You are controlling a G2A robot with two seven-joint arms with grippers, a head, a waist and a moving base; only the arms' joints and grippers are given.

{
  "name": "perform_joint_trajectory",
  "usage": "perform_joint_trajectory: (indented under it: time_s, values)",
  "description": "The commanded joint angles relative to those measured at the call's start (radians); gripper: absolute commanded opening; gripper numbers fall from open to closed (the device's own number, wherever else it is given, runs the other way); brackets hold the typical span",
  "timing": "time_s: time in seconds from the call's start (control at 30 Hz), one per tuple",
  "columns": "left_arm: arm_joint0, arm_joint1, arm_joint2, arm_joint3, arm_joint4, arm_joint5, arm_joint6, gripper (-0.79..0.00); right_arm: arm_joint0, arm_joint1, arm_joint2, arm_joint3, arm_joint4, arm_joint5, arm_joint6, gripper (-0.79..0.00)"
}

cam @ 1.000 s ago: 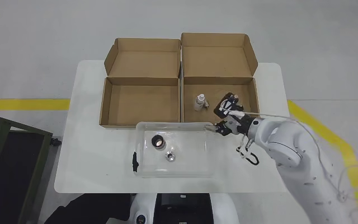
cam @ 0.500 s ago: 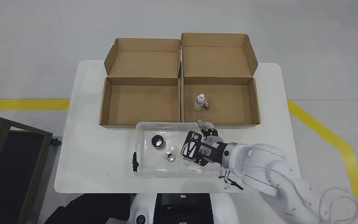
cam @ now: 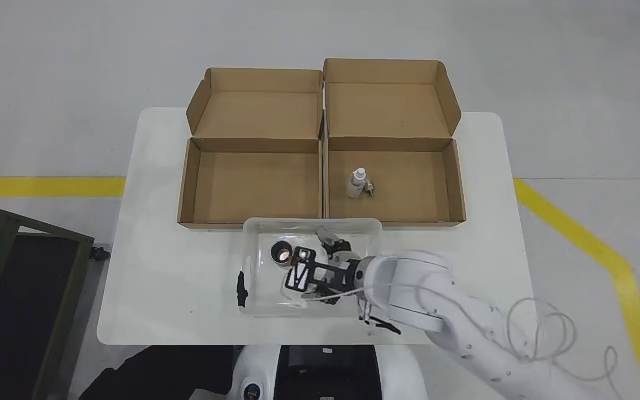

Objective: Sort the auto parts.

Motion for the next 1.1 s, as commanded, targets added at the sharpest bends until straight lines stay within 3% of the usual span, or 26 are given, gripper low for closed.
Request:
perform_joint_trajectory:
  time_s: [0.0,0.63,1.07]
  values:
    - [0.0,0.0,0.0,0.0,0.0,0.0,0.0,0.0,0.01,-0.006,-0.016,0.019,-0.001,0.005,0.004,0.0]
    - [0.0,0.0,0.0,0.0,0.0,0.0,0.0,0.0,0.068,-0.053,-0.107,0.154,0.015,-0.016,0.007,-0.003]
    - [0.0,0.0,0.0,0.0,0.0,0.0,0.0,0.0,0.092,-0.079,-0.134,0.24,0.032,-0.031,-0.013,-0.305]
